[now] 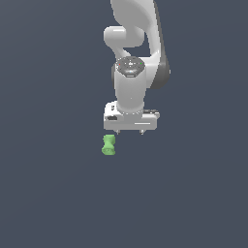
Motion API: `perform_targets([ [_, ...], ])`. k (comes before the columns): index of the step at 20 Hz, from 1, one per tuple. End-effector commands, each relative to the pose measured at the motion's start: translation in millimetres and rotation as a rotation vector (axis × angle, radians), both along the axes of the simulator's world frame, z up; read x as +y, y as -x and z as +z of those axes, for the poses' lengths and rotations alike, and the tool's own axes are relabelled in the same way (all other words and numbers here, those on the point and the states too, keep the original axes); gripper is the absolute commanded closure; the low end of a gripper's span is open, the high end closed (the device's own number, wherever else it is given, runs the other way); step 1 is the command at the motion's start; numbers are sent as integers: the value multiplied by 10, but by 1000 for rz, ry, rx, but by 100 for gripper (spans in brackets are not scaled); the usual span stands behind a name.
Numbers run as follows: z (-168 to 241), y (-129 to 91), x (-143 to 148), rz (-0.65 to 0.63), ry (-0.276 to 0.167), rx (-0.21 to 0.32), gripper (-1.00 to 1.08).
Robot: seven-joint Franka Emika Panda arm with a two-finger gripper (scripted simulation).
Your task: Pick up the object and move it to a goal position.
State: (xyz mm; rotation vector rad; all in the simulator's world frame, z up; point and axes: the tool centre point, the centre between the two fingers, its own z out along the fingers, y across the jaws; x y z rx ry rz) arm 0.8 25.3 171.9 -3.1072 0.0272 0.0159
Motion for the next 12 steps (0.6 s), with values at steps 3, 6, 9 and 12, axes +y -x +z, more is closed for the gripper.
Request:
perform_targets([
  [3,9,-2,11,1,1,-2,-92],
  [6,51,-10,66,8,8,-12,-92],
  [9,94,-17,119,15,14,-23,-92],
  [12,99,-17,125,16,15,-24,-92],
])
